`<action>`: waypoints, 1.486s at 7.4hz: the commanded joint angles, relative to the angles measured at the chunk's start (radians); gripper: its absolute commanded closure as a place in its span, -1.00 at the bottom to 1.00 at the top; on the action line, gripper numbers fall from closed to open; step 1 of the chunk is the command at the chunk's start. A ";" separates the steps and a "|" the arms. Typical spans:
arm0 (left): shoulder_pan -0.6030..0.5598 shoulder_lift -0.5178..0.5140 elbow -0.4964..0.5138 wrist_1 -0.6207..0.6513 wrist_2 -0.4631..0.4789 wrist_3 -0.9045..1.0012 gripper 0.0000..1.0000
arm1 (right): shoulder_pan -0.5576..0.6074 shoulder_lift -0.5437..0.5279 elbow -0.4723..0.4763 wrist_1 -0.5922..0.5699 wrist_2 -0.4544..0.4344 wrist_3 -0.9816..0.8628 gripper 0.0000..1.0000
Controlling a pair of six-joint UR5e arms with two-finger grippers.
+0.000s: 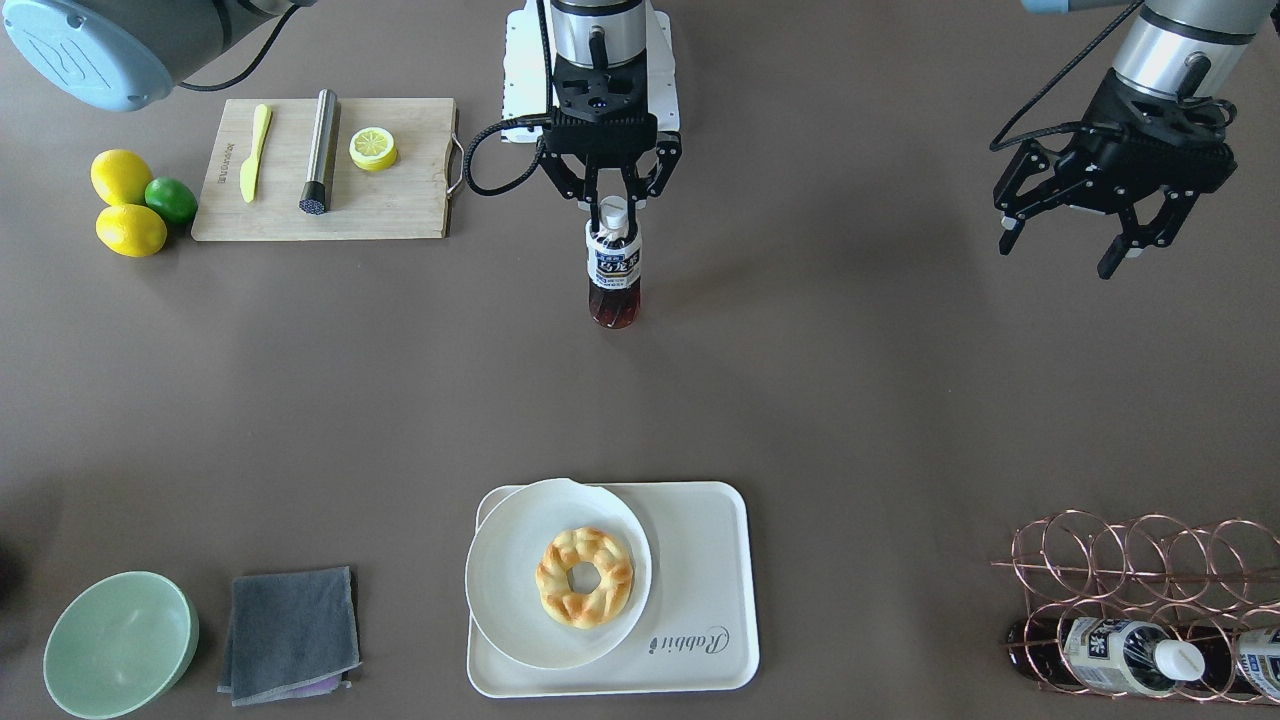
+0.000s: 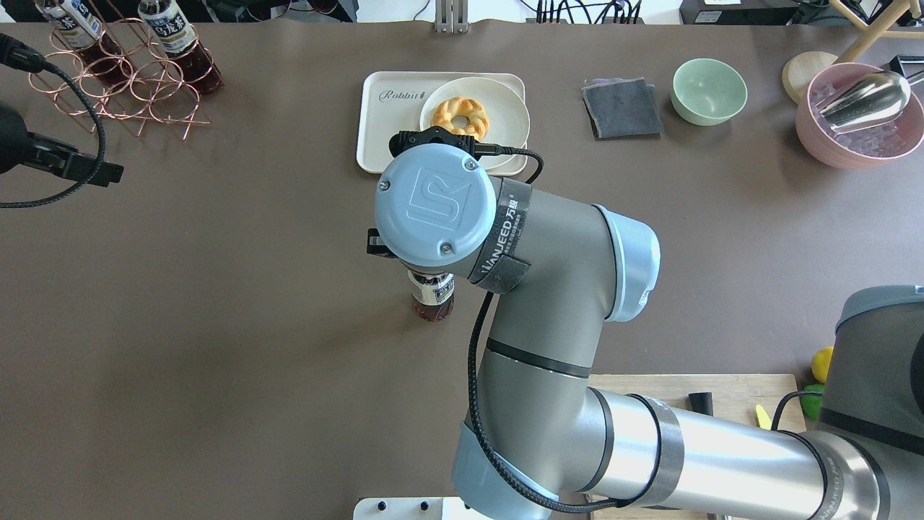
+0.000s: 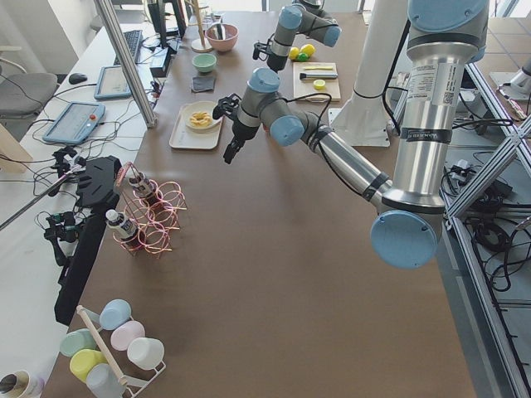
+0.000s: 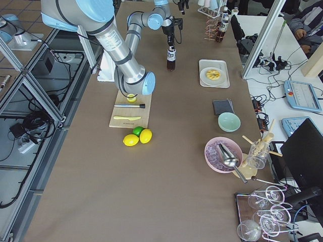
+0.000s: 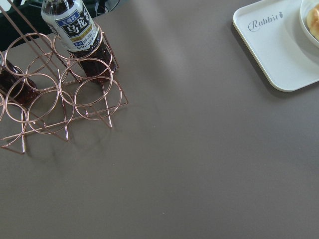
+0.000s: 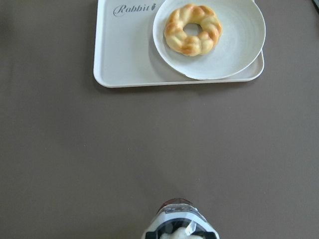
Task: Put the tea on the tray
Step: 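Lift the bottle with the right gripper and carry it over the tray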
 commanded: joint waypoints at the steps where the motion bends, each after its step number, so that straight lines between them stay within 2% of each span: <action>1: -0.003 0.004 0.007 -0.001 0.002 0.000 -0.93 | 0.123 0.158 -0.184 -0.013 0.059 -0.048 1.00; 2: -0.022 0.004 0.029 -0.018 0.000 0.002 -0.93 | 0.192 0.260 -0.355 0.043 0.108 -0.076 1.00; 3: -0.033 0.011 0.047 -0.045 -0.014 0.002 -0.93 | 0.226 0.353 -0.565 0.155 0.113 -0.073 1.00; 5: -0.054 0.027 0.076 -0.068 -0.020 0.033 -0.93 | 0.275 0.443 -0.846 0.339 0.117 -0.091 1.00; 6: -0.054 0.016 0.092 -0.068 -0.018 0.037 -0.93 | 0.288 0.507 -1.030 0.475 0.118 -0.096 1.00; 7: -0.054 0.010 0.101 -0.068 -0.015 0.037 -0.93 | 0.300 0.541 -1.142 0.558 0.121 -0.097 1.00; 9: -0.054 0.005 0.106 -0.068 -0.011 0.035 -0.93 | 0.314 0.547 -1.217 0.597 0.159 -0.113 1.00; 10: -0.054 0.002 0.107 -0.068 -0.011 0.031 -0.93 | 0.314 0.552 -1.225 0.599 0.165 -0.114 1.00; 11: -0.056 0.007 0.103 -0.070 -0.009 0.026 -0.93 | 0.312 0.552 -1.226 0.611 0.165 -0.114 -0.05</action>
